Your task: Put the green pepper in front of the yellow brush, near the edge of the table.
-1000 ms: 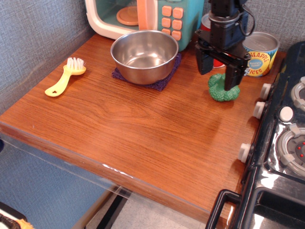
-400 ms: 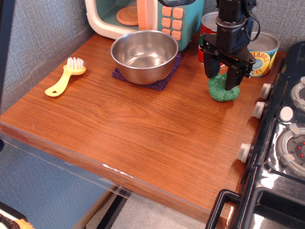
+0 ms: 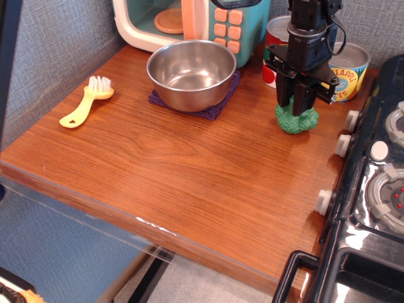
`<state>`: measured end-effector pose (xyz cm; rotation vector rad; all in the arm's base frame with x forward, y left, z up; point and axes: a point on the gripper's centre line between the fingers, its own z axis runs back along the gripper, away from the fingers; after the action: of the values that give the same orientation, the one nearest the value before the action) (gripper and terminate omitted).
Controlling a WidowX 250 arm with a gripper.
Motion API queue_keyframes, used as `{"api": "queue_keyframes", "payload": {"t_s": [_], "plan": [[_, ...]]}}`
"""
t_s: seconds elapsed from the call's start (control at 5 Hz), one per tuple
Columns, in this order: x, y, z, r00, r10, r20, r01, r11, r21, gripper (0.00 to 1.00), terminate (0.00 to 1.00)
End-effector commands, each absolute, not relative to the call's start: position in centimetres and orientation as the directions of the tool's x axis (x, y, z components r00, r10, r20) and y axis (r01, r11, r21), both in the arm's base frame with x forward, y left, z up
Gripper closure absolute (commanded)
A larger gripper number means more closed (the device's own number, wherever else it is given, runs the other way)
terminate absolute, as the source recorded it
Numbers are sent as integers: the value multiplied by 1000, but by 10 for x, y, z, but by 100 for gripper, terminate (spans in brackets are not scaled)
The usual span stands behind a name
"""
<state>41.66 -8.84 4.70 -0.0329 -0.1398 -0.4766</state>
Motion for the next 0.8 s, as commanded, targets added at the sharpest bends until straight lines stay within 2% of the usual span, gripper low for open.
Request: {"api": "queue_keyframes", "payload": {"t_s": [0.0,0.2,0.4,0.6], "plan": [[414,-86,105,845,-456,280,479,877,-19,100,0],[399,-68,135,830,-441,342,478,878,-29,100,0],[365,-32,152,847,-411,337,452,890,-52,100,0],[323,10,156,875,-377,305,410,911,-50,100,0]]}}
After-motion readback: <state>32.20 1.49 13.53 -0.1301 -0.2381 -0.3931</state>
